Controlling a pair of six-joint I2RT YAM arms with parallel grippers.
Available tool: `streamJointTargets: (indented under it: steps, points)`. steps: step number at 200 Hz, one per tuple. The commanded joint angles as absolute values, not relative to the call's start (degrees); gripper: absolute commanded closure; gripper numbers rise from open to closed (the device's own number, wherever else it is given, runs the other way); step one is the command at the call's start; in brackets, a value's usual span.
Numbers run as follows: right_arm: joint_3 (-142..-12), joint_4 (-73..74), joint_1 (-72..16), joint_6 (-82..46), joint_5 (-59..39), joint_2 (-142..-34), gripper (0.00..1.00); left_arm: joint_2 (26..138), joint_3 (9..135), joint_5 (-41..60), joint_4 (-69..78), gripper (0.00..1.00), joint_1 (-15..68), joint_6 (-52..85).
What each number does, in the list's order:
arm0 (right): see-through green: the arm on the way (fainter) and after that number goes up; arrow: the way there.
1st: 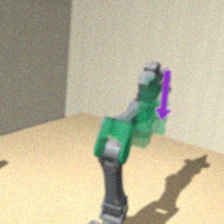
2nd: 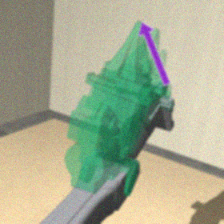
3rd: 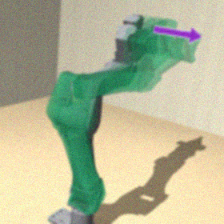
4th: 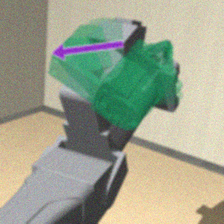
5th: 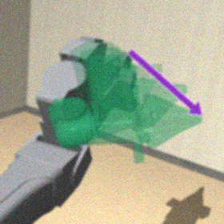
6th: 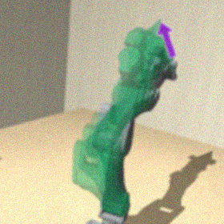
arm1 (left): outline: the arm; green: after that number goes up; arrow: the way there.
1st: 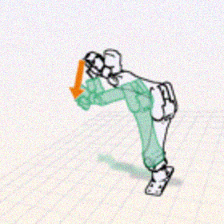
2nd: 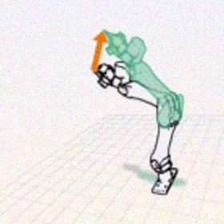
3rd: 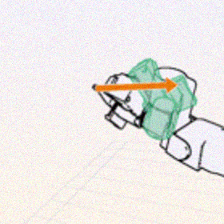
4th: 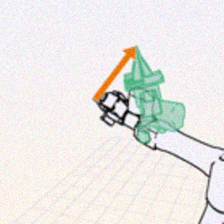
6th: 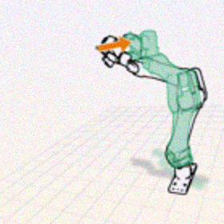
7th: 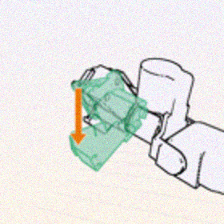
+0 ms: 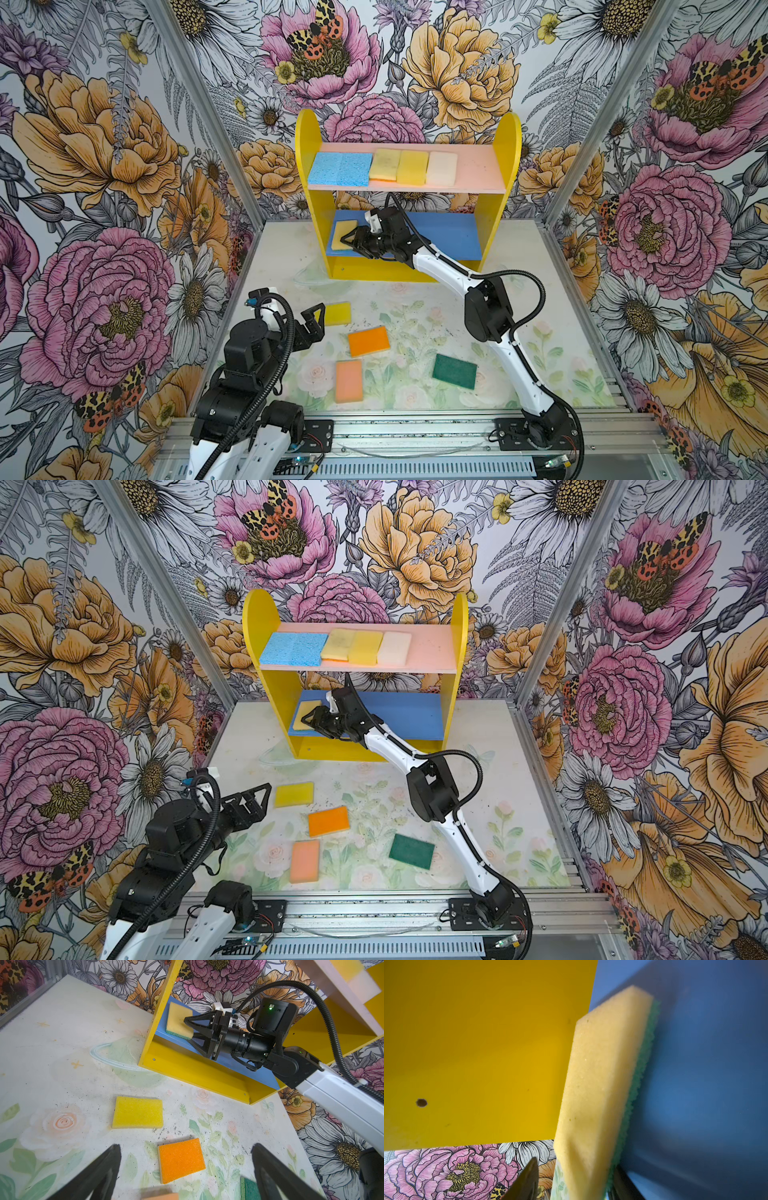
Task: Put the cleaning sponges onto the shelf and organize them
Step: 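Lower the sponge onto the blue shelf and open the right gripper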
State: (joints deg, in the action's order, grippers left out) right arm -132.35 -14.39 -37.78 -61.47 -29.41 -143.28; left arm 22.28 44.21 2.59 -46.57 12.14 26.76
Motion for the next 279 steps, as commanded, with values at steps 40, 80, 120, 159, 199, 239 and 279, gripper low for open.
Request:
streamJointTargets:
  steps: [40, 80, 120, 159, 199, 239, 279]
  points:
    - [-133.15, -28.45, -37.62, -51.89, -21.70, -142.02, 0.39, 22.02, 44.65, 3.67, -46.45, 0.01, 12.66, 25.84]
    - [-138.94, -34.35, -38.83, -47.19, -19.28, -144.62, 0.39, 21.90, 44.65, 3.67, -46.41, 0.01, 12.65, 25.88]
    - [-147.99, -38.41, -39.99, -41.49, -19.17, -149.41, 0.37, 21.62, 44.64, 3.70, -46.41, 0.01, 12.81, 25.84]
    - [-148.04, -40.35, -40.59, -32.94, -15.05, -148.66, 0.34, 21.79, 44.63, 3.68, -46.41, 0.01, 13.01, 25.84]
    - [-144.86, -40.97, -42.68, -21.55, -5.17, -144.79, 0.28, 21.76, 44.64, 3.63, -46.40, 0.01, 13.03, 25.84]
    - [-144.23, -40.98, -44.49, -13.34, -2.78, -143.58, 0.25, 21.64, 44.60, 3.56, -46.47, 0.01, 13.10, 25.92]
    - [-144.31, -40.83, -46.93, -8.11, -0.51, -143.17, 0.24, 21.62, 44.60, 3.40, -46.43, 0.01, 13.14, 25.95]
